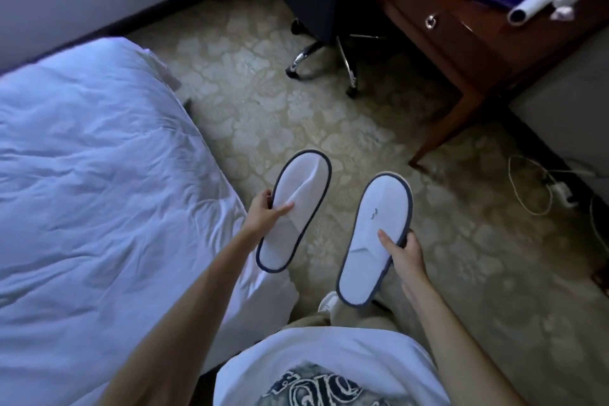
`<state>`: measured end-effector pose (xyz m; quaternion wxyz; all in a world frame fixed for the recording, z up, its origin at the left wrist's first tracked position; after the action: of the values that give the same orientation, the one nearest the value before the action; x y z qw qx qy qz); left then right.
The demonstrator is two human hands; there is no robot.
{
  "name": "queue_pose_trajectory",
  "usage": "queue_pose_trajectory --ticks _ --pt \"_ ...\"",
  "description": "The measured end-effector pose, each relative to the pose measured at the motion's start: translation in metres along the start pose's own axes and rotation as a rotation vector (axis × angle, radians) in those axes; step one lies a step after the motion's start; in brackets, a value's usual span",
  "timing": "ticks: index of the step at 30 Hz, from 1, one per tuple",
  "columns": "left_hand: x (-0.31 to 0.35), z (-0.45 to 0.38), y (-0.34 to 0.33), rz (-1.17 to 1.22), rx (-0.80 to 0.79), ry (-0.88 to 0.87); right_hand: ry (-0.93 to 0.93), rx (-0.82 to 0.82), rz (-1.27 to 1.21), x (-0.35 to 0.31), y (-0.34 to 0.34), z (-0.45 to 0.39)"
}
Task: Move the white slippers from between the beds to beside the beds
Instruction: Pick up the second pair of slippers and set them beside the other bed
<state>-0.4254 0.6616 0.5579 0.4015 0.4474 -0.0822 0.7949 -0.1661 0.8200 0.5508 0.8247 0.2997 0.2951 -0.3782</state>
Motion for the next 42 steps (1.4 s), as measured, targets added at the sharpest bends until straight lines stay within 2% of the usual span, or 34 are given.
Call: queue_pose_trajectory --ticks 5,10,17,21,26,31,35,38,42 --pt "0.022 -0.076 0.021 -0.013 0.085 0.087 0.001 -0.071 -0.001 -0.069 -0.053 -0.086" --pt "0.043 -0.159 0.048 -0.012 0.146 0.171 -0.121 -0.155 -0.021 -0.113 -0.113 -0.166" --pt "0.086 -0.275 0.107 -0.088 0.11 0.182 -0.19 -0.178 0.0 -0.175 -0.201 -0.235" --pt "0.088 -0.358 0.148 -0.139 0.069 0.185 -0.244 -0.149 -0.042 -0.182 -0.264 -0.277" --pt "0.046 -0.488 0.188 -0.343 -0.021 0.158 -0.307 -0.048 -0.132 -0.134 -0.367 -0.343" --pt "-0.052 -0.631 0.195 -0.603 -0.14 0.132 -0.398 -0.024 -0.224 -0.026 -0.483 -0.413" --pt "-0.142 -0.705 0.172 -0.804 -0.29 0.13 -0.561 0.039 -0.328 0.067 -0.547 -0.454" --pt "-0.207 -0.745 0.157 -0.791 -0.281 0.183 -0.633 0.069 -0.375 0.125 -0.581 -0.483" --pt "-0.279 -0.78 0.134 -0.704 -0.242 0.179 -0.63 0.048 -0.413 0.177 -0.609 -0.522"
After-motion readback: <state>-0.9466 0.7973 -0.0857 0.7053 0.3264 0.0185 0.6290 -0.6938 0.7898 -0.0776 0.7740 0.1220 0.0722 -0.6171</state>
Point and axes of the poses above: each hand's wrist, its own z-axis away from the middle knuckle, its own y-axis out of the back of the hand, x = y × z, the point moved 2 cm from there along -z, towards the middle knuckle, and after that the axes turned 5 degrees about z, right-handed, at the moved point
